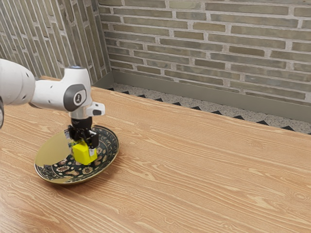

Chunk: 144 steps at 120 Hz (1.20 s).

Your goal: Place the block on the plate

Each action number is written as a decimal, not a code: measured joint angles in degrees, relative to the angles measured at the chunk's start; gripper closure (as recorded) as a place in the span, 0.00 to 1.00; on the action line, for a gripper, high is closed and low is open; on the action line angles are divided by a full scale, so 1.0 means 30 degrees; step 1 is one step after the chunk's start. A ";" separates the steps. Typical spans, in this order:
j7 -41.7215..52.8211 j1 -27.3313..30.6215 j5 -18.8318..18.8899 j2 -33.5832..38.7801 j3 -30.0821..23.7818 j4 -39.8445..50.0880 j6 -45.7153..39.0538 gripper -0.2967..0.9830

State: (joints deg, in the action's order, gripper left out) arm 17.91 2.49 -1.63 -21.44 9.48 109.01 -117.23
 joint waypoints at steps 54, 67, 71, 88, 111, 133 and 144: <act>0.0500 -0.1188 0.0013 0.2608 -0.0130 -0.0020 0.0761 0.25; 0.1199 -0.2116 -0.0029 0.3054 -0.0201 -0.0846 0.1407 0.24; 0.1448 -0.2382 -0.0032 0.3077 -0.0215 -0.1366 0.1730 0.24; 0.2699 -0.3363 -0.0027 0.2996 -0.0540 -0.3634 0.3088 0.24; 0.4677 -0.4132 0.0017 0.2957 -0.0774 -0.5878 0.4188 0.23; 0.6155 -0.4381 0.0032 0.3118 -0.0838 -0.7002 0.5365 0.23; 0.6742 -0.4388 -0.0011 0.3120 -0.0846 -0.7077 0.5710 0.23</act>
State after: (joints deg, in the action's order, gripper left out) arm 38.13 -10.68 -1.66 -12.08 6.95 87.77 -100.10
